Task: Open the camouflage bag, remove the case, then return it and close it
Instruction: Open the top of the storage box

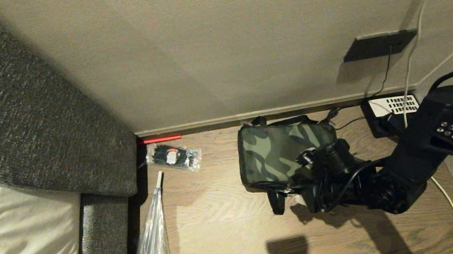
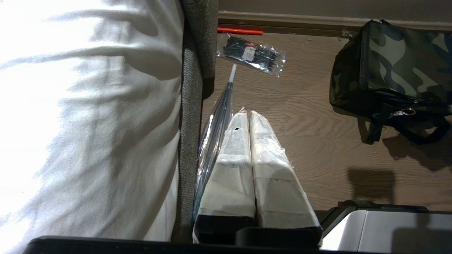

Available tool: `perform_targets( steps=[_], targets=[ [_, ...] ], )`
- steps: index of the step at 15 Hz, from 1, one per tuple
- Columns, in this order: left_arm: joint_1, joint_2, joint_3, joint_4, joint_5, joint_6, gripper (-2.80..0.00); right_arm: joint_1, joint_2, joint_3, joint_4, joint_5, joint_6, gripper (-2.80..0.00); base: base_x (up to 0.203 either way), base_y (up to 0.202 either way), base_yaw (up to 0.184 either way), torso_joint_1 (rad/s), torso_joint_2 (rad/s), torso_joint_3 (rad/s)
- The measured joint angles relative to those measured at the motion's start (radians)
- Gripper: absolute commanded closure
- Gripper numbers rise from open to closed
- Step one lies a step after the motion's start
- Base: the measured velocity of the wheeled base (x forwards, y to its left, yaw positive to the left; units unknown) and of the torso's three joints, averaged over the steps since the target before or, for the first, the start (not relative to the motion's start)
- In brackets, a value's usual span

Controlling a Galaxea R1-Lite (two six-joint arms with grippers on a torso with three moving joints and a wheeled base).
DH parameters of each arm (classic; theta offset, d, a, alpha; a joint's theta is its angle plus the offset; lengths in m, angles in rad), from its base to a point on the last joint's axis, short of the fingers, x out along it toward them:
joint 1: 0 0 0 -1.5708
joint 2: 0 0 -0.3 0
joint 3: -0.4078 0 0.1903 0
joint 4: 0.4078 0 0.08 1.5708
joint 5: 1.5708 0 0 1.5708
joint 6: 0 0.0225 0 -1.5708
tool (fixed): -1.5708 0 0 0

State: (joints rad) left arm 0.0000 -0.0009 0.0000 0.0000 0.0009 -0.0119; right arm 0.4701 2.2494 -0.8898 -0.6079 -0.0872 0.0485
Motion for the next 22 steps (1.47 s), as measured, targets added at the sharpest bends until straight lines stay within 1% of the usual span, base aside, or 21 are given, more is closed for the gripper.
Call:
perform_targets(
  steps=[3, 5, 7, 9, 12, 13, 17, 22],
  targets=[
    [0.0, 0.0, 0.0, 0.0, 0.0, 0.0, 0.0, 0.013, 0.078, -0.017, -0.123, -0.04, 0.007, -2.8, 0.0, 0.0, 0.0, 0.0, 0.0, 0.0],
    [0.0, 0.0, 0.0, 0.0, 0.0, 0.0, 0.0, 0.022, 0.145, -0.043, -0.189, -0.099, 0.017, -2.8, 0.0, 0.0, 0.0, 0.0, 0.0, 0.0],
    [0.0, 0.0, 0.0, 0.0, 0.0, 0.0, 0.0, 0.031, 0.198, -0.081, -0.228, -0.13, 0.05, -2.8, 0.0, 0.0, 0.0, 0.0, 0.0, 0.0],
    [0.0, 0.0, 0.0, 0.0, 0.001, 0.0, 0.0, 0.04, 0.239, -0.116, -0.233, -0.126, 0.063, -2.8, 0.0, 0.0, 0.0, 0.0, 0.0, 0.0],
    [0.0, 0.0, 0.0, 0.0, 0.0, 0.0, 0.0, 0.047, 0.271, -0.16, -0.227, -0.113, 0.131, -2.8, 0.0, 0.0, 0.0, 0.0, 0.0, 0.0],
    [0.0, 0.0, 0.0, 0.0, 0.0, 0.0, 0.0, 0.047, 0.275, -0.162, -0.232, -0.113, 0.14, -2.8, 0.0, 0.0, 0.0, 0.0, 0.0, 0.0],
    [0.0, 0.0, 0.0, 0.0, 0.001, 0.0, 0.0, 0.049, 0.281, -0.16, -0.236, -0.117, 0.165, -2.8, 0.0, 0.0, 0.0, 0.0, 0.0, 0.0],
    [0.0, 0.0, 0.0, 0.0, 0.0, 0.0, 0.0, 0.049, 0.262, -0.121, -0.252, -0.117, 0.166, -2.8, 0.0, 0.0, 0.0, 0.0, 0.0, 0.0]
  ],
)
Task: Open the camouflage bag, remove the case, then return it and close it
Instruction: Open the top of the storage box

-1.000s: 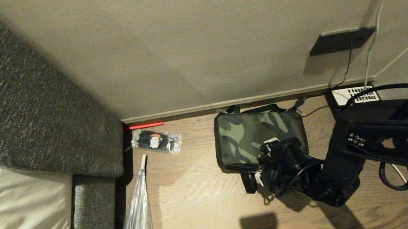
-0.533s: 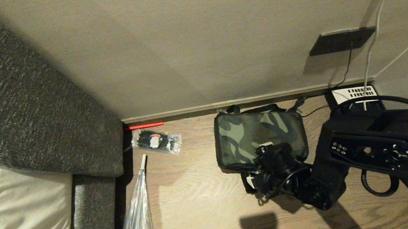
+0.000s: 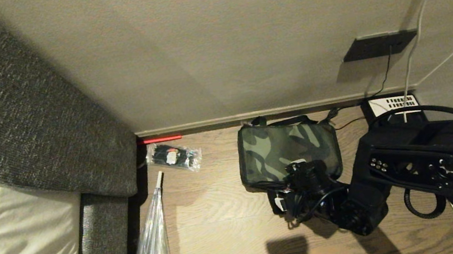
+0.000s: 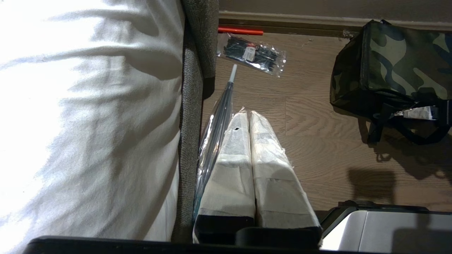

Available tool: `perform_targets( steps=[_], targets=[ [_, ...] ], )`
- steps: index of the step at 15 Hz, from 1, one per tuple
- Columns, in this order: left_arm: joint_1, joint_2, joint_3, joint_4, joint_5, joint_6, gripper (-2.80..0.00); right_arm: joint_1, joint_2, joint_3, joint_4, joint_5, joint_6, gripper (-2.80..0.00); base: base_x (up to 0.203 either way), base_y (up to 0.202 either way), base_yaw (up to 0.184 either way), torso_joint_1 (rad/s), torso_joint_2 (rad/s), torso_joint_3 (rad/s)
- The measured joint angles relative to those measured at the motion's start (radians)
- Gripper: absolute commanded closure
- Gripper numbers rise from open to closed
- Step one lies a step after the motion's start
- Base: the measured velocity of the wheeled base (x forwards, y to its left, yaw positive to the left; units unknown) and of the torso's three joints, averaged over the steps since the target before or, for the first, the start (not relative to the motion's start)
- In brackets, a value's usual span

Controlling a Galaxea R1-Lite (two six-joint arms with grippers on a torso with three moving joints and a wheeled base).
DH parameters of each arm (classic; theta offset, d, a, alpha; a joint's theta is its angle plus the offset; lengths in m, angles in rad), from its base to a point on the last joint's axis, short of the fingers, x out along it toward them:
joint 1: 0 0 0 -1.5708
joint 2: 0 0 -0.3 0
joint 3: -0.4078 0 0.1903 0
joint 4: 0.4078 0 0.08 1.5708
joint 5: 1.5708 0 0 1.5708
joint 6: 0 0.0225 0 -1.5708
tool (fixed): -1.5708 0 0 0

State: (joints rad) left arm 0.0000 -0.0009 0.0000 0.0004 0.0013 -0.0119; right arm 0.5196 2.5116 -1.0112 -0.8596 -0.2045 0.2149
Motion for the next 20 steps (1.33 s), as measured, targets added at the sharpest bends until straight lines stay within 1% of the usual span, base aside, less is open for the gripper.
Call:
perform_targets(
  steps=[11, 20],
  targets=[
    [0.0, 0.0, 0.0, 0.0, 0.0, 0.003, 0.0, 0.001, -0.031, 0.001, 0.012, 0.0, -0.006, -2.8, 0.0, 0.0, 0.0, 0.0, 0.0, 0.0],
    [0.0, 0.0, 0.0, 0.0, 0.0, 0.001, 0.0, 0.001, -0.027, -0.004, 0.003, 0.001, -0.007, -2.8, 0.0, 0.0, 0.0, 0.004, 0.0, -0.15]
  ],
)
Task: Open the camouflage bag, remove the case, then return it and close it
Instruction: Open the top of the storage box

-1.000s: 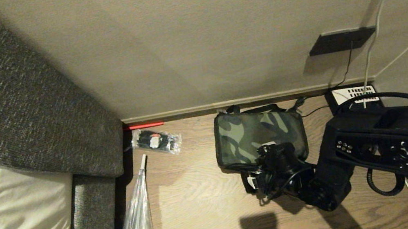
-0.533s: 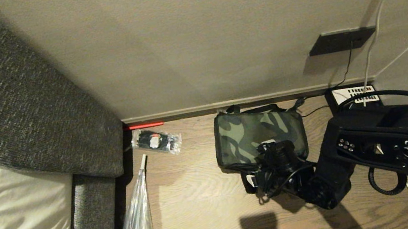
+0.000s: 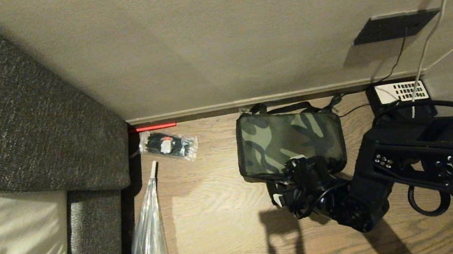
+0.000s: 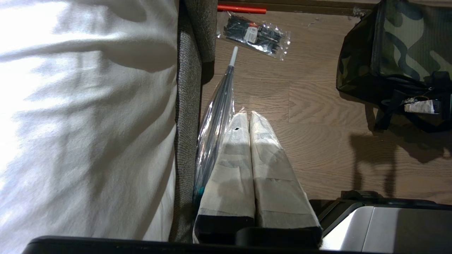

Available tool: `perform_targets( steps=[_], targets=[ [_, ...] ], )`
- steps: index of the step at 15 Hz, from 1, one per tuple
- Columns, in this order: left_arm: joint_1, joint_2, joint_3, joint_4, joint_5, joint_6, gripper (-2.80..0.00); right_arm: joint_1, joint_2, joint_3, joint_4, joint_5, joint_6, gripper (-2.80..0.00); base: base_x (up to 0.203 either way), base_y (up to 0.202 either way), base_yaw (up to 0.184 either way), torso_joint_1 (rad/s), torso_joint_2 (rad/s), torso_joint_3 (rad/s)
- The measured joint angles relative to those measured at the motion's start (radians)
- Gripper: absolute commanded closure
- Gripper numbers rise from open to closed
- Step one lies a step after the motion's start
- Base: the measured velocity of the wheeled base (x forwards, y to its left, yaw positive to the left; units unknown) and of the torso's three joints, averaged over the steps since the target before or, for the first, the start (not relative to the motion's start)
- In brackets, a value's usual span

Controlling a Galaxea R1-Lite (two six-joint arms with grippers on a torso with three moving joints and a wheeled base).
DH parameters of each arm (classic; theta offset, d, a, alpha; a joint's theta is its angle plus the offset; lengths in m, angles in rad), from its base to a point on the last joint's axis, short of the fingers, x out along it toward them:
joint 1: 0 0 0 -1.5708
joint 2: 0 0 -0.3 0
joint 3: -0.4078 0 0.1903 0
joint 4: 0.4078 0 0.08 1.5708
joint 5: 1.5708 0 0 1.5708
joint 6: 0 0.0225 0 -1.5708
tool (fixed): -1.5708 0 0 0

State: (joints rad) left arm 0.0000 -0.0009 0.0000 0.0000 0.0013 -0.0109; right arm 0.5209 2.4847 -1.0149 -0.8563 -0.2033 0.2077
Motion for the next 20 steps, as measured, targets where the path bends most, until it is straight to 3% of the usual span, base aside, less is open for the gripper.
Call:
perform_targets(
  steps=[20],
  targets=[
    [0.0, 0.0, 0.0, 0.0, 0.0, 0.0, 0.0, -0.002, 0.057, -0.061, -0.076, -0.019, 0.014, -2.8, 0.0, 0.0, 0.0, 0.0, 0.0, -0.002]
  ],
)
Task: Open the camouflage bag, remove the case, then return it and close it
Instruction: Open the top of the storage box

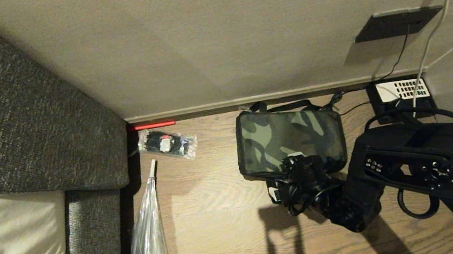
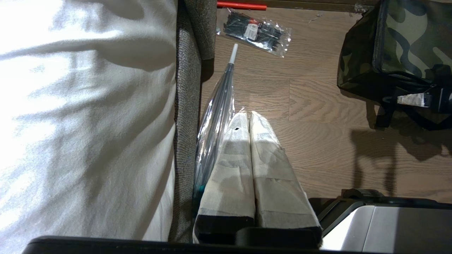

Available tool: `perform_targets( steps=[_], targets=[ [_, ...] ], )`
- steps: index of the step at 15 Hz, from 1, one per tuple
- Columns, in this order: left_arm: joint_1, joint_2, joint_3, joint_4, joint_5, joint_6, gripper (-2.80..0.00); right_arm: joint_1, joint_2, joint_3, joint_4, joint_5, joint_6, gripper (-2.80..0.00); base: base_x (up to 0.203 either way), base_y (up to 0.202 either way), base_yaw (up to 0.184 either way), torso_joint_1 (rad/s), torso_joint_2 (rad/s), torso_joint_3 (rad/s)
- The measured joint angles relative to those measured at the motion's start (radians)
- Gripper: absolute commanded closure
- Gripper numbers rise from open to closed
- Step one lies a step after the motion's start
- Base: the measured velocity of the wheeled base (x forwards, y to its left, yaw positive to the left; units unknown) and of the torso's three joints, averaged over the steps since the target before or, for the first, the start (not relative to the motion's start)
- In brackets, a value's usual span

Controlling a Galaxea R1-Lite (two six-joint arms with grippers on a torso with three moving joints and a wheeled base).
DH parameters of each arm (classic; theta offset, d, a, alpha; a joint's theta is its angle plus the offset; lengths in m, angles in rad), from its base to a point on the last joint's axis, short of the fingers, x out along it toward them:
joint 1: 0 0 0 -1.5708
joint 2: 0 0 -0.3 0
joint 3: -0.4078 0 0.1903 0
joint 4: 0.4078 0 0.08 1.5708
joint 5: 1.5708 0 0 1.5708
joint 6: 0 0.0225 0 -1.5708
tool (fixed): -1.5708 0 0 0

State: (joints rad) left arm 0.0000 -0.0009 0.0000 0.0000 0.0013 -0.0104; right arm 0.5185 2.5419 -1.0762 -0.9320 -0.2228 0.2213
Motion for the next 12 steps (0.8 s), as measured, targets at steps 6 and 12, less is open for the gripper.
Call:
perform_targets(
  steps=[6, 12],
  targets=[
    [0.0, 0.0, 0.0, 0.0, 0.0, 0.0, 0.0, -0.005, 0.012, -0.015, -0.03, -0.026, 0.0, 0.0, 0.0, 0.0, 0.0, 0.0, 0.0, 0.0],
    [0.0, 0.0, 0.0, 0.0, 0.0, 0.0, 0.0, -0.011, 0.024, -0.025, -0.086, -0.029, -0.01, 0.0, 0.0, 0.0, 0.0, 0.0, 0.0, 0.0]
  ],
)
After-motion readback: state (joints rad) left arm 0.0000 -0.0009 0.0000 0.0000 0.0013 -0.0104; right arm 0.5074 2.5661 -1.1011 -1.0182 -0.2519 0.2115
